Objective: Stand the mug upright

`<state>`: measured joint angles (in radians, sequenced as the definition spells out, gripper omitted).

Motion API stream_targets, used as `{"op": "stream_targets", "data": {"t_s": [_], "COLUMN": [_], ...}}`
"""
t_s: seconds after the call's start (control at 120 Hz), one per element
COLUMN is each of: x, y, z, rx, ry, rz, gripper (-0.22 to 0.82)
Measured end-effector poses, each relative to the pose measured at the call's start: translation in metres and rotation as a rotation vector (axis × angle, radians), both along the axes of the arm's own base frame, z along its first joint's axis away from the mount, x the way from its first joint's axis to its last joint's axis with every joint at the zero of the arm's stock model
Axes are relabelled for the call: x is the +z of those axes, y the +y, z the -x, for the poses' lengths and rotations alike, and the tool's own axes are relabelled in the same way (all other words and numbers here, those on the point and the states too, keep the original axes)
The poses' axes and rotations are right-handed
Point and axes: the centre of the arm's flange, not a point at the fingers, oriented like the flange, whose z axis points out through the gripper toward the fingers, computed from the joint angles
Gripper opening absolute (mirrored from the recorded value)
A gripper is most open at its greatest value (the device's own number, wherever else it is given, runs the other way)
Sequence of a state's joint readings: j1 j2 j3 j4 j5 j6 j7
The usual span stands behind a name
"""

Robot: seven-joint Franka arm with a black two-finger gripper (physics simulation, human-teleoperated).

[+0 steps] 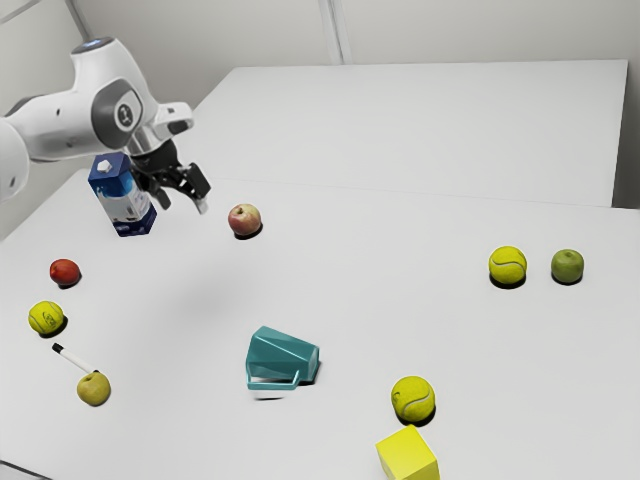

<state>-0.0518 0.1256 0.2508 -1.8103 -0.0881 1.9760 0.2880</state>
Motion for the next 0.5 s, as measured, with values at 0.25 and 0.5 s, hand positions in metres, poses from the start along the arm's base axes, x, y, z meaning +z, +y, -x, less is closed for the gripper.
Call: {"op": "stream_targets", "data": {"t_s": [0.25,0.5], "x": [-0.043,-0.109], "y": [-0.015,-0.05], "z": [0.02,0.045], "rx": [0.072,0.178], "ry": [0.081,0.205], "rz": [0.146,0.355], "gripper": [0.6,0.6]}}
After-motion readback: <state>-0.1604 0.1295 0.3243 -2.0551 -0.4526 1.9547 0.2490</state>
